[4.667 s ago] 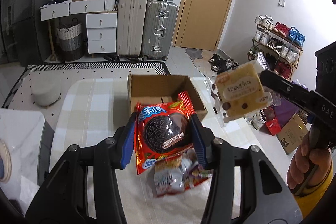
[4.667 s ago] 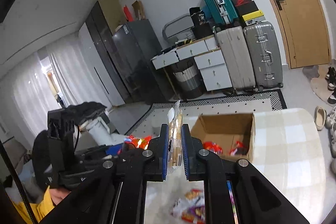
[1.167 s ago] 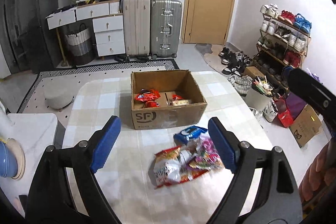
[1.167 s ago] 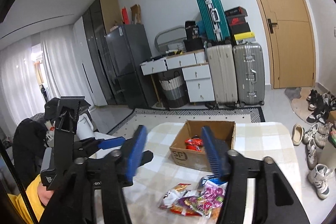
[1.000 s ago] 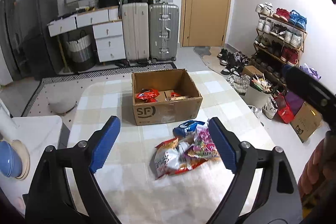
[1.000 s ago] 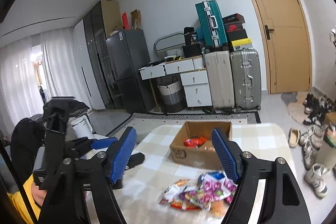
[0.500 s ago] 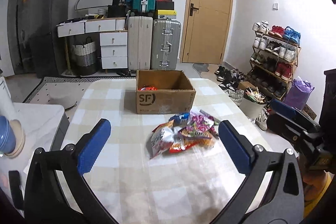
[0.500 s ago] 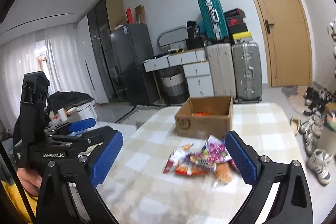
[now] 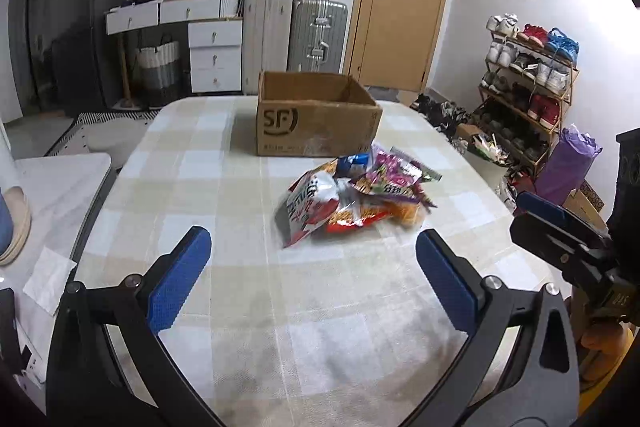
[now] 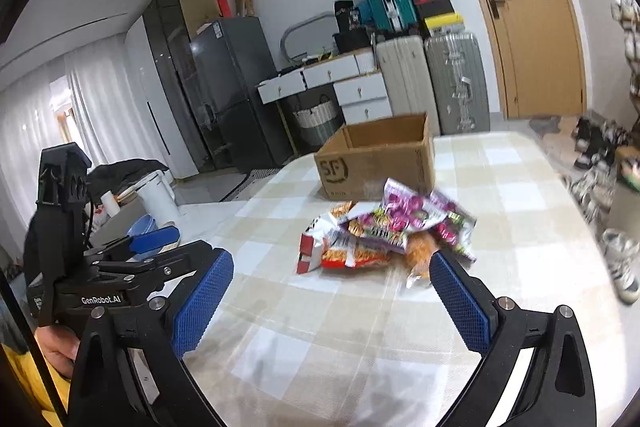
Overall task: Organize snacks
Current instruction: 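Withdraw both open tools from the box toward the snack pile, then grasp the white noodle snack bag with the left tool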
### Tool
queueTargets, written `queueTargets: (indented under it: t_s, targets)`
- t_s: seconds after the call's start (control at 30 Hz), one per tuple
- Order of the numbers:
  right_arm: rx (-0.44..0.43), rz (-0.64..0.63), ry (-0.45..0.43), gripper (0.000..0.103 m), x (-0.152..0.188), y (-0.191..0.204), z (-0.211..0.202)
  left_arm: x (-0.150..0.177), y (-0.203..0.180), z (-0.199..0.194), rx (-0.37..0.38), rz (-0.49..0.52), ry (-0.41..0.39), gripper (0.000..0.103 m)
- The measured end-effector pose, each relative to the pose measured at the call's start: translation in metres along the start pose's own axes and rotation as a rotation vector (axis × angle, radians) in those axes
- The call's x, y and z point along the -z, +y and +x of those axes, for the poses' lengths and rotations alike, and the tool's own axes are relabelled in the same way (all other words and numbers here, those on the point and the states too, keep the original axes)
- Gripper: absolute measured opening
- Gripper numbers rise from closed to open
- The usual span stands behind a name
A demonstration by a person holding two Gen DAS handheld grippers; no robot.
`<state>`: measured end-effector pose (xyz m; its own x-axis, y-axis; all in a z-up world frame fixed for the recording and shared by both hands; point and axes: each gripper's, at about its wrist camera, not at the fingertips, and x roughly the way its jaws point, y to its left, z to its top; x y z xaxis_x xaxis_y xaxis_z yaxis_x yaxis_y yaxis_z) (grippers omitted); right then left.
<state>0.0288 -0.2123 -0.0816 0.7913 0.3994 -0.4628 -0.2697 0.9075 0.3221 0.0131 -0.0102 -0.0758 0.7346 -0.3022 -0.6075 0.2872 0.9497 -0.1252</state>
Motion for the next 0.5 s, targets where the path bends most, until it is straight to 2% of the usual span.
queueTargets:
  t_s: [0.13,0.2,0.5]
  targets:
    - [-0.025,0.036,0.033,0.1,0.004,-0.009,0.013,-0.005,0.007,0.024,0.012,0.014,0.028,0.102]
    - [-0.037,0.049,0.046,0.1,0.006,-0.012,0.019,-0.007,0.01,0.037,-0.007,0.023,0.034,0.102]
    - [-0.059,0.097,0.081,0.1,0.009,-0.028,0.041,-0.016,0.027,0.098,0.029,-0.037,0.135,0.102]
